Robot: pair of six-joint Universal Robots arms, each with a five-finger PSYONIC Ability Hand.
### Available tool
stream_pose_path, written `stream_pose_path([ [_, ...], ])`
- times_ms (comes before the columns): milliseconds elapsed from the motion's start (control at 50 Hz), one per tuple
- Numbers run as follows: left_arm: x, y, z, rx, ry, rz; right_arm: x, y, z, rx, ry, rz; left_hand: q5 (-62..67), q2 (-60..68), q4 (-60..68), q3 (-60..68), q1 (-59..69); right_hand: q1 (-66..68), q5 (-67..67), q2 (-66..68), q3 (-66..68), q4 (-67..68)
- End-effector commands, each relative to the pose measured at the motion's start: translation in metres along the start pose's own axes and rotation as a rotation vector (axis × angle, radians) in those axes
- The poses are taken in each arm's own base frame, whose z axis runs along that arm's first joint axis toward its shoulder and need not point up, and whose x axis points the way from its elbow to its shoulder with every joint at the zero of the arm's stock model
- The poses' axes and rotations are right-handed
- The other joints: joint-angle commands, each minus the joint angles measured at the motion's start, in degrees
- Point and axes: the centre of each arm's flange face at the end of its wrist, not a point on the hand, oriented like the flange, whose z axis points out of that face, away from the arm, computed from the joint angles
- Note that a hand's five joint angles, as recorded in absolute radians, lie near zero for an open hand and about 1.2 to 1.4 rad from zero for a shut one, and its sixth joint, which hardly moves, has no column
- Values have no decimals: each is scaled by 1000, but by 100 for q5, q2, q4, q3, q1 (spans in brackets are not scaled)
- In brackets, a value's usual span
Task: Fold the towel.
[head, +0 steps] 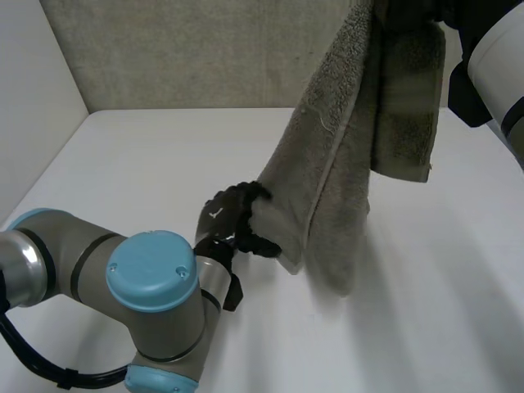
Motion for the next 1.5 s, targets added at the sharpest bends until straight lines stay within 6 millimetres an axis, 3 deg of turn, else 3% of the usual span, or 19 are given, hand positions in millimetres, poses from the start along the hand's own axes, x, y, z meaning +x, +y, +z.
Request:
stream_pose_path([
  [20,-17,-2,3,73,-155,11,0,5,-4,-18,2,-3,3350,3263,3262,3267,3262,491,335,402,374,387],
  [180,-13,3,4,35,-106,12,2,10,-6,-37,4,-10,3401,3314,3313,3318,3312,491,335,402,374,387],
  [240,-6,3,1,10,-60,12,3,13,-6,-44,2,-13,2543,2456,2455,2460,2455,491,335,402,374,387],
  [260,-3,5,-2,-10,-33,15,3,15,-6,-50,0,-16,1527,1440,1439,1444,1439,491,335,402,374,387],
  [300,1,6,-7,-31,-3,17,2,18,-7,-59,-3,-19,784,697,696,701,696,491,335,402,374,387],
  [340,6,5,-11,-45,30,16,1,22,-7,-74,-9,-25,474,387,386,391,386,491,335,402,374,387],
  [460,11,8,-18,-84,91,17,8,46,-10,-148,3,-62,423,336,336,341,335,491,335,402,374,387],
  [600,13,14,-15,-95,95,21,49,97,-14,-299,85,-141,272,185,184,189,184,491,335,402,374,387],
  [740,37,26,-16,-99,166,23,64,123,-21,-353,97,-132,-770,-857,-857,-852,-858,491,335,402,374,387],
  [800,44,30,-15,-100,183,24,68,126,-22,-351,108,-135,-956,-1043,-1044,-1039,-1044,491,335,402,374,387],
  [940,61,63,-17,-187,219,119,72,133,-25,-353,123,-137,-1377,-1463,-1464,-1459,-1465,491,335,402,374,387],
  [980,62,69,-15,-198,218,176,88,136,-21,-343,173,-148,-1444,-1531,-1531,-1526,-1532,491,335,402,374,387],
  [1140,63,71,-8,-172,213,226,114,143,-17,-343,237,-157,-1427,-1514,-1515,-1510,-1515,491,335,402,374,387],
  [1300,62,72,13,-119,185,265,120,158,-24,-387,199,-137,-1242,-1329,-1330,-1325,-1330,491,335,402,374,387],
  [1500,61,69,39,-56,190,280,118,160,-27,-395,186,-132,-704,-791,-792,-787,-792,491,335,402,374,387],
])
